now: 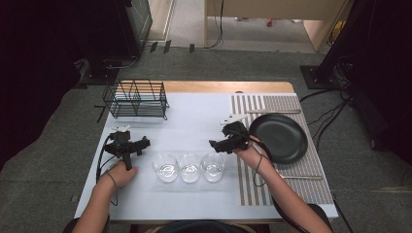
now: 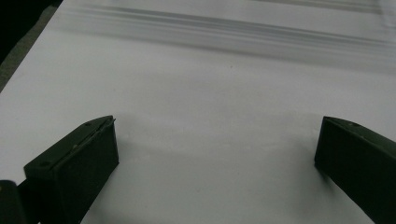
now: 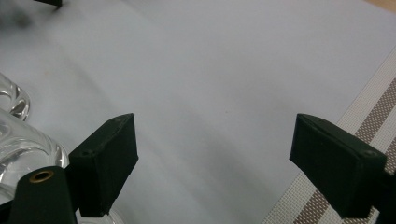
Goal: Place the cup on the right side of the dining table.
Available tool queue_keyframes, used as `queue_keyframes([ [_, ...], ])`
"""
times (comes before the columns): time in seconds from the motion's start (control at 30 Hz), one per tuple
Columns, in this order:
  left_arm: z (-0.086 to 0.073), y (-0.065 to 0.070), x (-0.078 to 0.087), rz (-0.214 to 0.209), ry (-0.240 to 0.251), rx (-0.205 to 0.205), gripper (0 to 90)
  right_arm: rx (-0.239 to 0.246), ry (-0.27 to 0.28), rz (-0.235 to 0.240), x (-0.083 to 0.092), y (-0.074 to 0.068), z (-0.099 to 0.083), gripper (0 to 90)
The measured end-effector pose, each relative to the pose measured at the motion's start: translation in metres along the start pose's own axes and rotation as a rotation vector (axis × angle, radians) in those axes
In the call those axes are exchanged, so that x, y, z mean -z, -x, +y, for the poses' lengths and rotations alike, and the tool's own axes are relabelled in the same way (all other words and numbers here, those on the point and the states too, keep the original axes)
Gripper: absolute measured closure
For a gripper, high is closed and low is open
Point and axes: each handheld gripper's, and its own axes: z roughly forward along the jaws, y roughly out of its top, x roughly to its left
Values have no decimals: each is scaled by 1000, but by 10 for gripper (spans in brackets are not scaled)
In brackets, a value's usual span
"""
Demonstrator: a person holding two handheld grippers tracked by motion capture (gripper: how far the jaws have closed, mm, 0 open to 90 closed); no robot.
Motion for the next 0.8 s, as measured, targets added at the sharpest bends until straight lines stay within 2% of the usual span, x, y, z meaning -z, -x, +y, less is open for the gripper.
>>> queue_keyframes([
  [0.57, 0, 0, 0, 0, 0, 0, 0, 19, 42, 31, 8, -1, 1, 143],
  [0.8, 0, 0, 0, 1, 1, 0, 0, 21, 69, 71, 12, -2, 2, 136],
])
